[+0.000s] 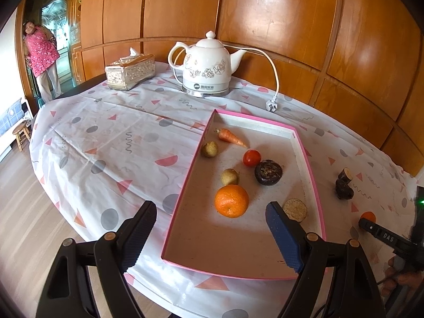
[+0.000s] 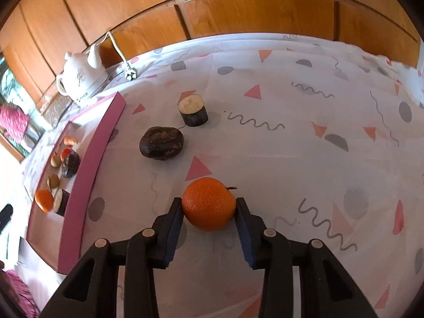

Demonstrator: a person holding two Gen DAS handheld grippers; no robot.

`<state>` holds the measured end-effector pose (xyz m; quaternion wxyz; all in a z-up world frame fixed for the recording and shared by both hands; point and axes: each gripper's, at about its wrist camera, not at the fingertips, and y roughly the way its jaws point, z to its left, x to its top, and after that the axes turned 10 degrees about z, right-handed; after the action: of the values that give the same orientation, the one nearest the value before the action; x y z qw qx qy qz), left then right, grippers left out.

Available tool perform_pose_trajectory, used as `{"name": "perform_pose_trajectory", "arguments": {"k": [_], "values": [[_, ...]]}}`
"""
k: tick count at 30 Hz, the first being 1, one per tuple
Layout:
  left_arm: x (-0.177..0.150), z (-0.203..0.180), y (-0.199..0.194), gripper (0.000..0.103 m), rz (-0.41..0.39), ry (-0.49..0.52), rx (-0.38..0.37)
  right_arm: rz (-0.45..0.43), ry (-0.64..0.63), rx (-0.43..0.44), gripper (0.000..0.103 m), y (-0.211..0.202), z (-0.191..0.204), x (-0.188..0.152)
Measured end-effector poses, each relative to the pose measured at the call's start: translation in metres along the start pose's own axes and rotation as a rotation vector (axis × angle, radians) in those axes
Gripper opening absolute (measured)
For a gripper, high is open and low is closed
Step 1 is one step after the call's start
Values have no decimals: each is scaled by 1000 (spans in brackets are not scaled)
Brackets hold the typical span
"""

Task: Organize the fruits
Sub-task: 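Carry the mandarin into the tray and open the right gripper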

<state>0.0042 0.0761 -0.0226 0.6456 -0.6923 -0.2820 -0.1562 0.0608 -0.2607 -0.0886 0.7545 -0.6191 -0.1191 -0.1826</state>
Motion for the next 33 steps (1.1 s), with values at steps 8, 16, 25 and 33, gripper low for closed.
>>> {"name": "perform_pose_trajectory", "arguments": {"k": [8,16,25,33], "values": [[-1,5,-5,85,-5,-16,-5,3,-48,-9,39,-7,8,-3],[-1,17,-10,85,-13,-68,-1,-14,-200,21,39,-16,44,-11],[-1,26,-8,86,-8,-106,0,-26,-371,106,39,-33,100,-7],[-1,34,-6,87,-6,-137,-6,-12,-504,172,39,-33,156,7]]}}
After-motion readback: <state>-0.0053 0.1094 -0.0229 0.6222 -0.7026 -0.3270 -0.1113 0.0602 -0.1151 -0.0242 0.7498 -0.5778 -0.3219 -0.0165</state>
